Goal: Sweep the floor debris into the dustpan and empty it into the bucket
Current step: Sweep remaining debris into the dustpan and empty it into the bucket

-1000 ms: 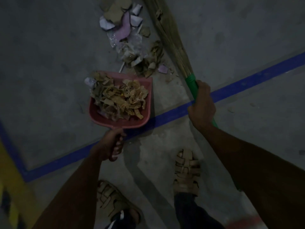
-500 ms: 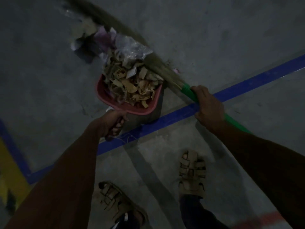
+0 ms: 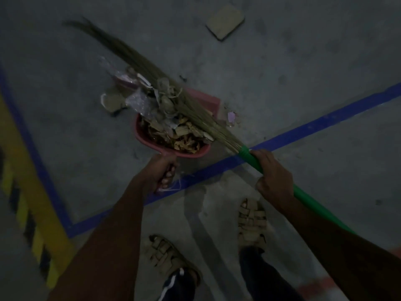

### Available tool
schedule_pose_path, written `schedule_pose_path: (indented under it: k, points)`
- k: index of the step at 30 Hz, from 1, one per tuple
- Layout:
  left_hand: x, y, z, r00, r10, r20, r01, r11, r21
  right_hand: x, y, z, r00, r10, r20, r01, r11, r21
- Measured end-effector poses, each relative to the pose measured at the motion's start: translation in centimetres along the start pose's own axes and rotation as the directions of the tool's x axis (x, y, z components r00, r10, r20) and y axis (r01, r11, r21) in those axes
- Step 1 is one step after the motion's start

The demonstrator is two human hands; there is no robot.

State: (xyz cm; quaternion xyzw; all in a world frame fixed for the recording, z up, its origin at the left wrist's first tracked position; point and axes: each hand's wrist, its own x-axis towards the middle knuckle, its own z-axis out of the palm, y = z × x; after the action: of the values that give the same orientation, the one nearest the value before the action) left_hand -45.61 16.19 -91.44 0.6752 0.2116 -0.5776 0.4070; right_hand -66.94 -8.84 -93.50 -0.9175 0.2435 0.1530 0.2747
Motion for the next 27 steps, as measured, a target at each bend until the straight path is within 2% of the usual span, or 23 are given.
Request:
schedule_pose_path:
  k: [6, 12, 19, 27]
  points:
    - [-14.4, 4.0, -4.2, 0.995, 0.088, -0.055, -0.089, 0.996, -0.008, -4.5, -10.2, -9.1, 0.995, -0.036, -0.092, 0.040, 0.998, 0.038]
    - [-32.3, 4.7, -8.8, 0.980, 0.160, -0.117, -0.167, 0.985, -0.049, -11.7, -23.3, -18.5, 0.996, -0.075, -0.040, 0.077, 0.997, 0.027]
    - [-49.0, 0.3, -14.1, 0.961, 0.235, -0.144, -0.254, 0.958, -0.135, -21.8, -34.5, -26.3, 0.968, -0.247, -0.033, 0.247, 0.969, 0.000]
    - [-62.4, -7.0, -16.0, 0.952, 0.223, -0.209, -0.280, 0.909, -0.308, -29.9, -41.4, -32.1, 0.892, -0.451, 0.024, 0.452, 0.892, -0.026]
